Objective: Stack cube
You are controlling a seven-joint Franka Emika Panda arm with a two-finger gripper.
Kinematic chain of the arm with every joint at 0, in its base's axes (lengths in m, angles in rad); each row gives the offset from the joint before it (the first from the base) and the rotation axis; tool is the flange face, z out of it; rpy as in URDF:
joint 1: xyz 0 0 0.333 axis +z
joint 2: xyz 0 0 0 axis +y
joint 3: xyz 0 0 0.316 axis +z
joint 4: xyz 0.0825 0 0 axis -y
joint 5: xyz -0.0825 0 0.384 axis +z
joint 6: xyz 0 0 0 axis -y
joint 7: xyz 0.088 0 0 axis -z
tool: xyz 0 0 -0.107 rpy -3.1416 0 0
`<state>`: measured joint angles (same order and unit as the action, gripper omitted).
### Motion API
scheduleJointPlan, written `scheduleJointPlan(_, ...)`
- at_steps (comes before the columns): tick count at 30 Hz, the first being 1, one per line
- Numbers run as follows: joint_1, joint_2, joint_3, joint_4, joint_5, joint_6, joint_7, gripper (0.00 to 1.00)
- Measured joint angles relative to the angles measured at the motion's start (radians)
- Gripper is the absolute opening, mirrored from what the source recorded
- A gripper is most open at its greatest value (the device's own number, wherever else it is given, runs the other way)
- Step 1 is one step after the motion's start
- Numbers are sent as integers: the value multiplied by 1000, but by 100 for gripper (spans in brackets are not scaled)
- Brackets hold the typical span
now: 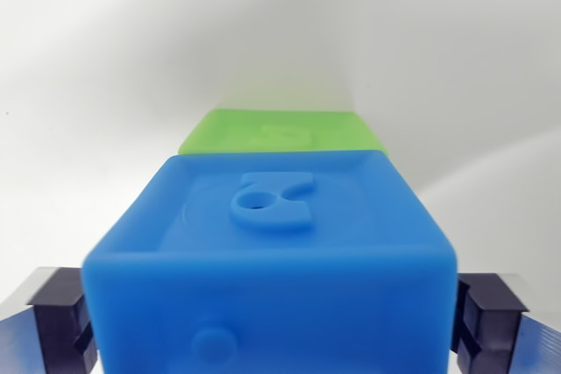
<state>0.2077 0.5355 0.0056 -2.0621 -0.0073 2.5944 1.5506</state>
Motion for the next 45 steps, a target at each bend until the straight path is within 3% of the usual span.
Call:
scheduleJointPlan(24,0,-13,0,-1,0,-8,0,100)
scheduleJointPlan(45,0,-139,0,-9,0,-124,0,100)
